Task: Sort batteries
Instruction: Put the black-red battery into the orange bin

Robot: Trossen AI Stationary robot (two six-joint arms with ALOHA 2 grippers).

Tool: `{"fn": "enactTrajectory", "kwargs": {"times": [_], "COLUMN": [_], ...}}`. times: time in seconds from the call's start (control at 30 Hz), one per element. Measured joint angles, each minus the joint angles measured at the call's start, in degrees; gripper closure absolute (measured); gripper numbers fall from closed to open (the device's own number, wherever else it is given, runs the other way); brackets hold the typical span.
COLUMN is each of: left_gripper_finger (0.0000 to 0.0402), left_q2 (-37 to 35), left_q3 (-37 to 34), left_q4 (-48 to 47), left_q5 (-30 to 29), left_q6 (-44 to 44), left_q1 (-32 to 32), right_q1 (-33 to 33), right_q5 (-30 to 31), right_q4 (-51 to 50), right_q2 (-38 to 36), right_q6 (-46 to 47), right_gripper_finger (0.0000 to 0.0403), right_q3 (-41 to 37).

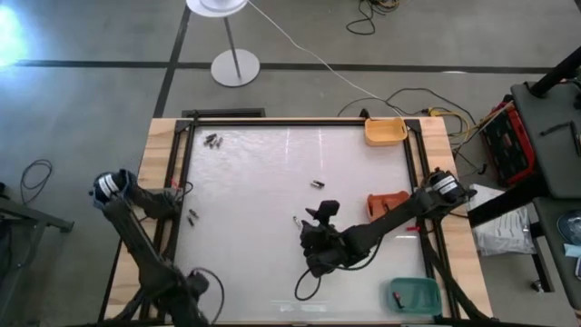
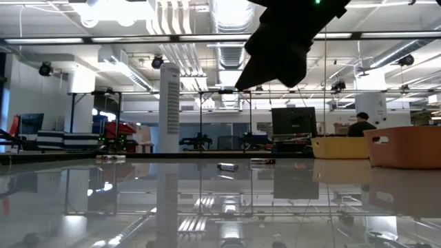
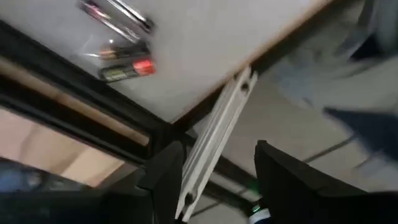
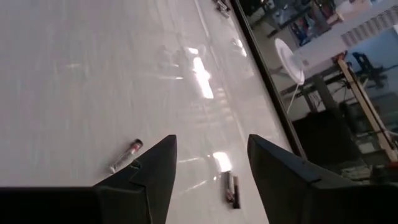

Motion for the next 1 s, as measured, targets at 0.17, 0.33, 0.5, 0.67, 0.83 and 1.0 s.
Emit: {"fn": "enactTrajectory", "kwargs": {"times": [0.17, 0.33, 0.5, 0.67, 0.83, 1.0], "left_gripper_finger": [0.0223, 0.0223, 0.0223, 0.0223, 0.0223, 0.0223], "left_q2": [5.29, 10.42, 13.54, 15.48, 15.56, 15.56], "left_q3": [2.02, 1.8, 1.81, 0.95, 0.26, -0.79], "left_q4": [-0.75, -2.06, -5.94, -12.02, -14.41, -13.84], "left_q5": [5.21, 10.6, 12.73, 10.39, 8.09, 4.97], "left_q6": [11.28, 31.18, 47.47, 56.35, 60.27, 60.64], "left_q1": [-0.11, -0.04, -0.09, 0.07, 0.26, 0.2], "right_q1": [-0.01, 1.13, 2.88, 4.37, 4.83, 4.6], "right_q5": [0.03, 0.0, 0.01, 0.0, -0.01, 0.0], "right_q4": [-0.62, -1.06, -1.97, -2.11, -2.12, -2.09], "right_q2": [0.27, 0.36, 0.34, 0.36, 0.36, 0.36], "right_q6": [3.09, -0.72, 2.77, 7.46, 7.81, 6.78], "right_gripper_finger": [0.0194, 0.0178, 0.0164, 0.0154, 0.0152, 0.0161], "right_q3": [-0.13, -0.28, -0.31, -1.44, -2.26, -2.36]}}
